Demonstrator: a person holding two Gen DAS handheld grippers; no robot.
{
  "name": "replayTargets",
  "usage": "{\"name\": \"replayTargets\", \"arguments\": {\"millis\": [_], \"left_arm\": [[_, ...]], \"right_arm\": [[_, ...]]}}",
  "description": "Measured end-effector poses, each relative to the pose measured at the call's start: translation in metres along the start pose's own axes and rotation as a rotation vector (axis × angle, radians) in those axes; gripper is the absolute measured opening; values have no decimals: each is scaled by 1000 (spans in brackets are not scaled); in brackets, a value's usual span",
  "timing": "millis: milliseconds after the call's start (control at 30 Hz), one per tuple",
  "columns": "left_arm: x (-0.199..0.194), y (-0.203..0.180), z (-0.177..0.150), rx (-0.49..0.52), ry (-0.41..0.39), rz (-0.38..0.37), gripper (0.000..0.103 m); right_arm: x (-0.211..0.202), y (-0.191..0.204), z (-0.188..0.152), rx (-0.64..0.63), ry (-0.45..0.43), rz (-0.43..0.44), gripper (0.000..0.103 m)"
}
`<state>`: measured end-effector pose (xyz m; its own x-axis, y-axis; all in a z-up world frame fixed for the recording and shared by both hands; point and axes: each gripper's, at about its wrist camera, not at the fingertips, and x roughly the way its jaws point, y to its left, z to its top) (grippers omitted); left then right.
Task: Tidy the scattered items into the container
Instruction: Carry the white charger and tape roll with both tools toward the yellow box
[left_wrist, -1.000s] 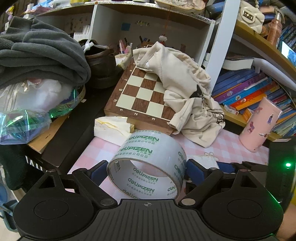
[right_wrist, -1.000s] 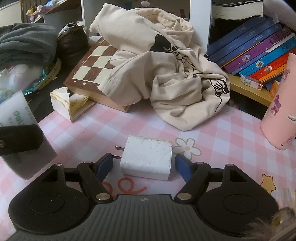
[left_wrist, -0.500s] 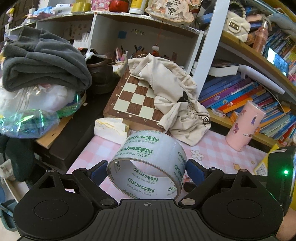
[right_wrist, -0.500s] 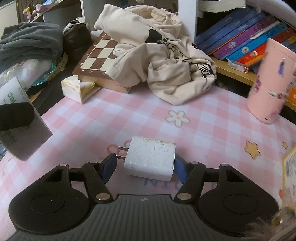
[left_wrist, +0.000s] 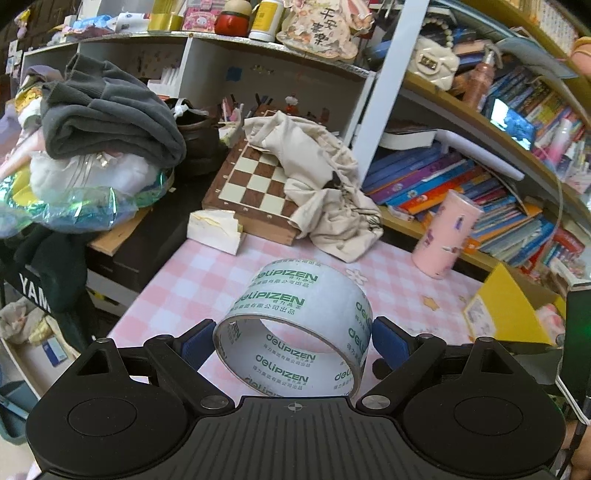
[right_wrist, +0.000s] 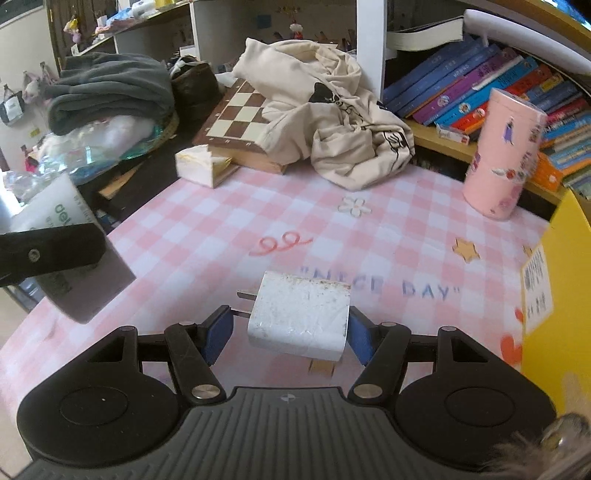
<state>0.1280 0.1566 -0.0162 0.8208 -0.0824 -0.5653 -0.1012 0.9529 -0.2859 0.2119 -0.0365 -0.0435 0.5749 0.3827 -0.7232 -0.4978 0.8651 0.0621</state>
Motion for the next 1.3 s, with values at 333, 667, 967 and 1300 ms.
{"name": "replayTargets", "arguments": {"millis": [333, 667, 967, 1300], "left_arm": [[-41, -13, -21, 35, 5, -73, 91], [-70, -22, -32, 76, -18, -120, 92], [-91, -26, -42, 85, -39, -146, 92], [-103, -31, -49, 88, -55, -170, 92]], "right_arm": [[-61, 8, -47, 73, 5, -42, 63], [-97, 20, -73, 101, -32, -81, 63], [-120, 27, -87, 112, -58, -107, 63], [-138, 29, -98, 112, -81, -132, 63]]}}
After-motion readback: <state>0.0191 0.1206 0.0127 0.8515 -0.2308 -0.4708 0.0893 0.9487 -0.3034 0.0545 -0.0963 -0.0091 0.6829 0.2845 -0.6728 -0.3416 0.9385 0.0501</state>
